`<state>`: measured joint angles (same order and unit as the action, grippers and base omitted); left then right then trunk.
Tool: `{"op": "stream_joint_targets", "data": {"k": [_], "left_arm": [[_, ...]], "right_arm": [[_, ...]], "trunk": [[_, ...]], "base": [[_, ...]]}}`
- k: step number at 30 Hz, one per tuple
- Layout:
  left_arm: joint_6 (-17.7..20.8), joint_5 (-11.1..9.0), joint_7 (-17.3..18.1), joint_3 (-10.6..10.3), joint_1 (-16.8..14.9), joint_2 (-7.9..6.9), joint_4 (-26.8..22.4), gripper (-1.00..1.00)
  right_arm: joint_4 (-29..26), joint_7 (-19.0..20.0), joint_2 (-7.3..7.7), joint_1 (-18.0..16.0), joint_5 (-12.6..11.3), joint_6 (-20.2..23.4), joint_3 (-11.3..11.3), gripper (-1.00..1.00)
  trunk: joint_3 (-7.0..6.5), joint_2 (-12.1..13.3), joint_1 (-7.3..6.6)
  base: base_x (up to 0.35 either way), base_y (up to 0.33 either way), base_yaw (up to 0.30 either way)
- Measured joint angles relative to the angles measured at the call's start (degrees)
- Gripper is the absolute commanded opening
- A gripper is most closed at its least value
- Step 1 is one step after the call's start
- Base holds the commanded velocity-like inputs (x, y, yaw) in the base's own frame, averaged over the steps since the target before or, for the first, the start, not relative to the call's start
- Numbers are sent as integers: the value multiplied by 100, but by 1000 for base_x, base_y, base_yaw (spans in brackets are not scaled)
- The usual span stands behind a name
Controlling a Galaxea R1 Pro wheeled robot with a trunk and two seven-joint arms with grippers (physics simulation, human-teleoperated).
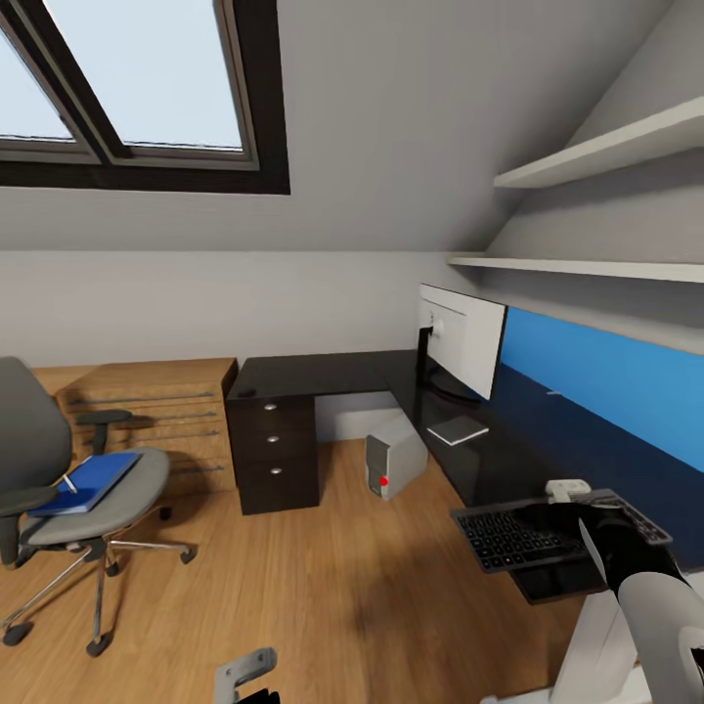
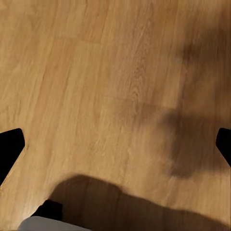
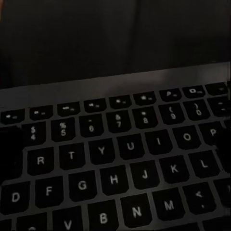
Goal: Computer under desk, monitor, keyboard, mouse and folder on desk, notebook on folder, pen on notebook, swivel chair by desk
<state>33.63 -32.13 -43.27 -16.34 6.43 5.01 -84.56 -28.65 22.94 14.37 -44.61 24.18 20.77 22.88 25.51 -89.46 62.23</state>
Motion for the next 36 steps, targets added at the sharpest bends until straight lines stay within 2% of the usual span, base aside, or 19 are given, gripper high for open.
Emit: {"op": "stream_joint_targets", "data": {"k": [1, 2, 7, 14, 20, 24, 28, 36], "left_arm": [[-37, 69, 3, 0, 0, 2, 38, 100], [-153, 250, 8, 1, 0, 7, 112, 100], [-322, 455, 24, -5, 0, 16, 187, 100], [-356, 497, 28, -13, 0, 25, 211, 100], [-366, 502, 27, -25, 0, 27, 237, 100], [-368, 503, 28, -128, 0, 25, 239, 100], [-369, 503, 28, -232, 0, 15, 240, 100], [-369, 497, 28, -267, 1, 9, 239, 100]], "right_arm": [[0, 0, 0, 0, 0, 0, 0, 100], [0, 0, 0, 0, 0, 0, 2, 100], [-8, -9, 0, 0, 0, 0, 8, 100], [-1, -17, 0, -1, 0, -39, 14, 100], [31, -11, 1, 0, -8, -358, 15, 100], [67, -3, 0, 0, -9, -640, 14, 100], [57, 28, 0, 0, -17, -721, 16, 100], [38, 379, -7, -2, -15, -743, 18, 100]], "trunk": [[0, 0, 0], [0, 0, -1], [0, 0, -1], [0, 0, -1], [0, 0, 1], [0, 0, 1], [0, 0, 1], [0, 0, 1]], "base": [[192, -203, 0], [201, -211, 0], [224, -233, 0], [216, -242, 0], [44, -57, 0], [2, -62, 0], [0, -244, 0], [0, -300, 106]]}}
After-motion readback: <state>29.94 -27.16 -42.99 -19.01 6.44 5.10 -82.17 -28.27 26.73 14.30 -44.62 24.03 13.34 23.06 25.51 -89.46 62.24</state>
